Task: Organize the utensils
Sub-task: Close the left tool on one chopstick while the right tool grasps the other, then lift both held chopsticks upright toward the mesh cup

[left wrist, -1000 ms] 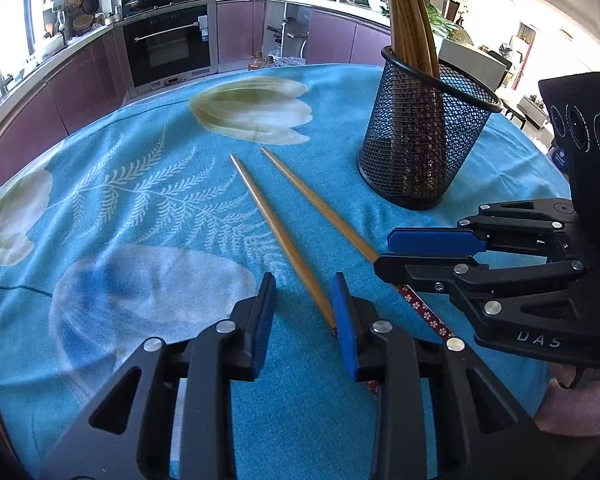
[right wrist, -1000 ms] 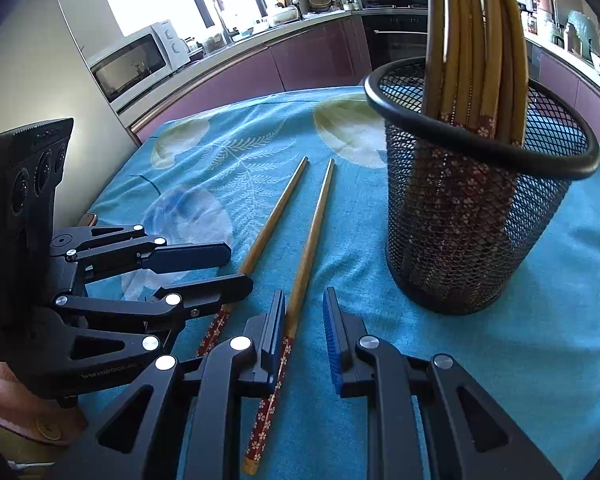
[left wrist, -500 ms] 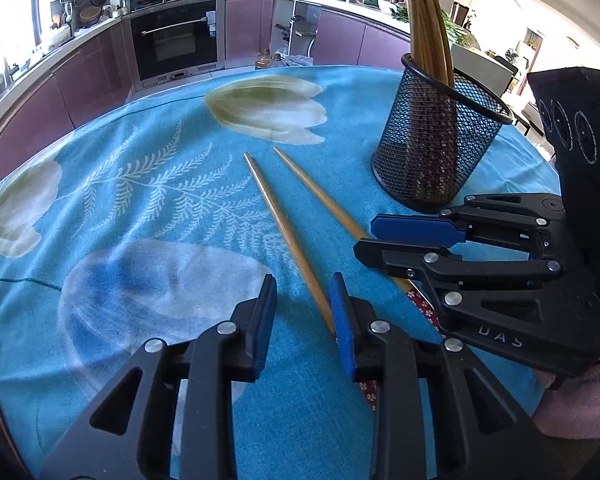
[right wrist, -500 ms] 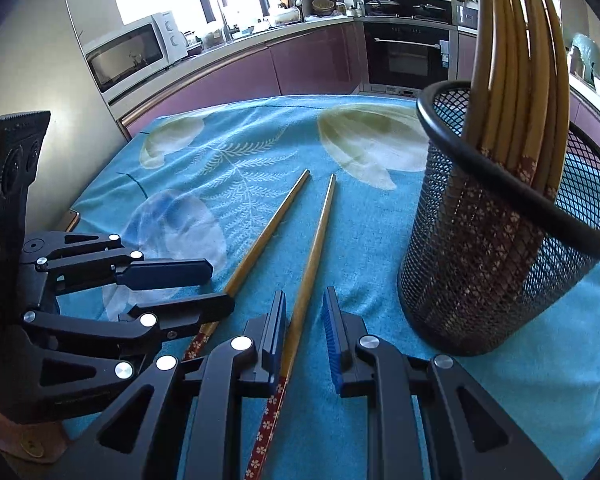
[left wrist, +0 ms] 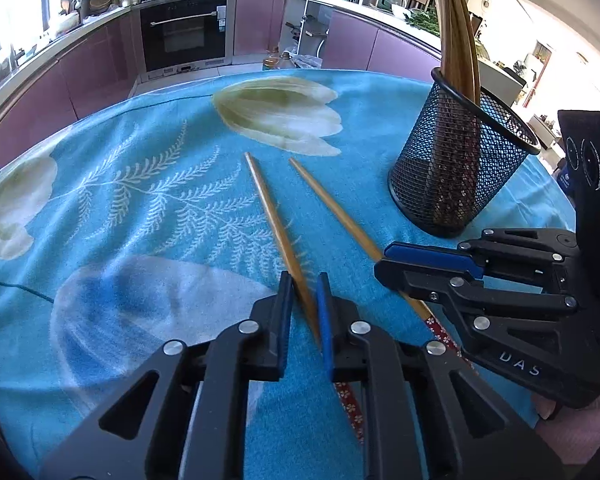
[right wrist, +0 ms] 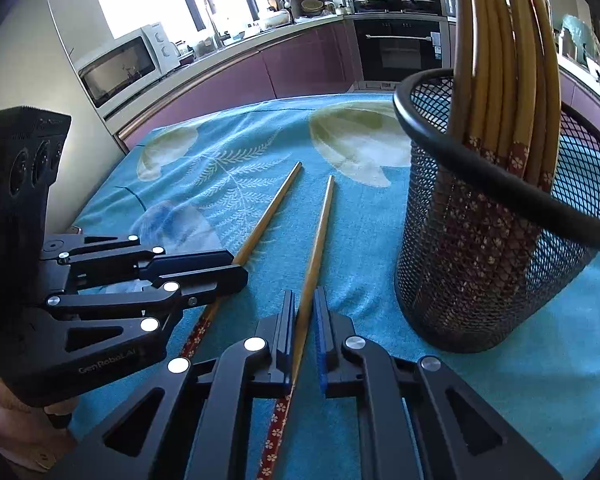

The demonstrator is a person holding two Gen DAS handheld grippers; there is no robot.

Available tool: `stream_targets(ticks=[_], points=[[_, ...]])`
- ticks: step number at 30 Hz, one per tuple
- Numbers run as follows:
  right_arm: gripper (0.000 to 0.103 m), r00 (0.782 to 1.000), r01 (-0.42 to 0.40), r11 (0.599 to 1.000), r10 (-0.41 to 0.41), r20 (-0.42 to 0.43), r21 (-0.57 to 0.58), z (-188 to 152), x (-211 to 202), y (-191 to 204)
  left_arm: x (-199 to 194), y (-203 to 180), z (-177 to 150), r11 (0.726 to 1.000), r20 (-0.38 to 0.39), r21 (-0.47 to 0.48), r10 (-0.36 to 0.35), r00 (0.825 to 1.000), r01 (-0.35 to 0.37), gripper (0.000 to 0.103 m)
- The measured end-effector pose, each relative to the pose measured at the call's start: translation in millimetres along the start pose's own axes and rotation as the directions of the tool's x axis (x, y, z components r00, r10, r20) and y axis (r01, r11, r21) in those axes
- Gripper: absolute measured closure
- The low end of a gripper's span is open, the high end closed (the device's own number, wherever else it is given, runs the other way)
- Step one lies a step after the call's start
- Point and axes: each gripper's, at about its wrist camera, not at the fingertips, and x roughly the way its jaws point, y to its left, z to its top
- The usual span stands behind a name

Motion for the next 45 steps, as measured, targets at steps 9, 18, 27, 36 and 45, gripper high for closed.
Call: stream_targets(ticks=[9,18,27,36,45], points=[[0.097,0.999,-0.027,1.000,0.027,0.018,0.009,-2,-10,1,-4,0,-7,0.999,0.009,-0.042,-0.004,1.000,0.004,0.095],[0.097,1.000,-0.015,1.000,0.015,-0.009,-0.015,-3,-5,4,-8,-10,-16,1.000,-0.003,-0.012,-0.004,1.000,0.004,0.095],[0.096,1.000,0.010,0.999,-0.011,-0.013,-0.045,-6,-3,8,-1,-14,-7,1.000,-0.008,0.031,0.007,1.000,-0.007,0.091],[0.097,1.000,-0.002,1.000,0.002,-0.005,-0.028,-6,-4,3,7,-14,3,0.999,-0.004,0.034,0.015,1.000,-0.015,0.095],[0.097,0.999,-0.027,0.999,0.028,0.033,-0.019,-3,-19,0,1,-13,3,1.000,0.019,0.013,0.009,1.000,-0.010,0.095]])
